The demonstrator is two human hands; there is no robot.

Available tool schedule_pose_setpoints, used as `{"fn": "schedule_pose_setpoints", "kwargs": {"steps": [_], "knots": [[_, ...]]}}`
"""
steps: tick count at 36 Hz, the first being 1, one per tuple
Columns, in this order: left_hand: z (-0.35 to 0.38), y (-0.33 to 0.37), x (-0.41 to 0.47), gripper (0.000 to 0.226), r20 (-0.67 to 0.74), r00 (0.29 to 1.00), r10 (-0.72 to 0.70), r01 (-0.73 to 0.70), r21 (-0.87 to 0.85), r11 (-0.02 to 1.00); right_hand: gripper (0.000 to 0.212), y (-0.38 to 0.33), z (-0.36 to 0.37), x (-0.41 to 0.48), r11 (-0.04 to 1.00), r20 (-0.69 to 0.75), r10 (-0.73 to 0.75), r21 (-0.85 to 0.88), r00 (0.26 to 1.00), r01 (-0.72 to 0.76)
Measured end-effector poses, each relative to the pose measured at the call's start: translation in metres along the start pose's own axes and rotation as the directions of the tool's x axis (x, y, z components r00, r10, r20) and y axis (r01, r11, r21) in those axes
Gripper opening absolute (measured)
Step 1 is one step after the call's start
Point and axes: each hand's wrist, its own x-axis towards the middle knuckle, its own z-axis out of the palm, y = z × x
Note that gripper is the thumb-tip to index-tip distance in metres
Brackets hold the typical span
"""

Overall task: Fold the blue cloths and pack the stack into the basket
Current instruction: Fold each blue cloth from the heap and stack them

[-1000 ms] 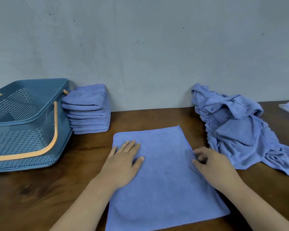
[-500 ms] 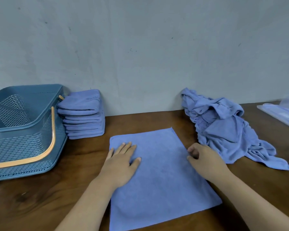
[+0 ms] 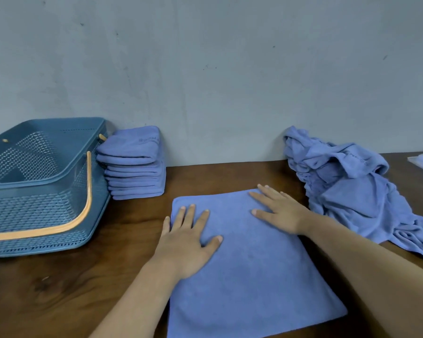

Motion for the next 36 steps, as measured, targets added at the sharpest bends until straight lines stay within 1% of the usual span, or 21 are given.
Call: {"fn": "schedule_pose_setpoints", "kwargs": {"steps": [3, 5, 8, 11, 15, 17, 19, 22, 24, 25, 26, 28, 30, 33, 36], "knots": [[-0.001, 0.0, -0.001, 0.084, 0.01, 1.0, 0.007, -0.007, -0.016, 1.0, 0.07, 0.002, 0.006, 0.002, 0.999, -0.052, 0.007, -0.04, 0.999, -0.009], [-0.004, -0.004, 0.001, 0.083, -0.019, 1.0, -0.002, 0.001, -0.056, 0.998, 0.071, 0.002, 0.008, 0.002, 0.999, -0.06, -0.001, -0.05, 0.998, -0.002], [-0.012, -0.017, 0.013, 0.08, -0.101, 0.991, -0.093, 0.081, -0.115, 0.99, 0.073, 0.007, 0.01, 0.003, 0.999, -0.064, -0.011, -0.047, 0.998, 0.008], [-0.018, -0.028, 0.028, 0.082, -0.057, 0.989, -0.135, 0.13, -0.09, 0.987, 0.074, 0.009, 0.012, 0.004, 0.999, -0.064, -0.019, -0.044, 0.998, 0.016], [-0.017, -0.035, 0.037, 0.086, -0.04, 0.991, -0.131, 0.129, -0.069, 0.989, 0.077, 0.009, 0.011, 0.005, 0.999, -0.064, -0.023, -0.046, 0.998, 0.02], [-0.016, -0.039, 0.038, 0.082, -0.027, 0.992, -0.124, 0.121, -0.08, 0.989, 0.077, 0.009, 0.01, 0.005, 0.999, -0.055, -0.017, -0.041, 0.998, 0.015], [-0.016, -0.043, 0.039, 0.072, -0.026, 0.992, -0.127, 0.123, -0.117, 0.986, 0.076, 0.007, 0.008, 0.003, 0.999, -0.041, -0.012, -0.036, 0.999, 0.011], [-0.019, -0.046, 0.033, 0.061, -0.113, 0.973, -0.202, 0.179, -0.189, 0.966, 0.077, 0.003, 0.004, 0.0, 0.999, -0.026, -0.013, -0.03, 1.0, 0.013], [-0.02, -0.034, 0.02, 0.058, -0.191, 0.954, -0.23, 0.195, -0.186, 0.963, 0.078, 0.001, 0.0, -0.003, 0.998, -0.043, 0.002, -0.063, 0.999, -0.004], [-0.019, -0.023, 0.012, 0.057, -0.216, 0.957, -0.191, 0.16, -0.155, 0.975, 0.077, -0.003, -0.001, -0.006, 0.995, -0.08, 0.004, -0.104, 0.997, -0.013], [-0.017, -0.009, 0.002, 0.056, -0.224, 0.967, -0.122, 0.099, -0.114, 0.989, 0.075, -0.009, -0.002, -0.012, 0.989, -0.127, 0.001, -0.145, 0.992, -0.02], [-0.01, 0.021, -0.015, 0.057, -0.189, 0.982, 0.007, -0.017, -0.051, 0.999, 0.07, -0.028, 0.001, -0.026, 0.988, -0.177, 0.006, -0.15, 0.984, -0.033], [-0.001, 0.043, -0.024, 0.062, -0.104, 0.993, 0.057, -0.059, -0.02, 0.998, 0.07, -0.049, 0.012, -0.045, 0.997, -0.133, 0.023, -0.072, 0.991, -0.033], [0.009, 0.044, -0.031, 0.071, -0.005, 0.999, 0.034, -0.034, 0.003, 0.999, 0.081, -0.063, 0.032, -0.064, 0.999, -0.042, 0.028, -0.034, 0.999, -0.03], [0.005, 0.016, -0.041, 0.077, 0.005, 0.999, -0.052, 0.052, 0.029, 0.998, 0.083, -0.062, 0.034, -0.067, 0.999, -0.036, 0.04, -0.031, 0.999, -0.042]]}}
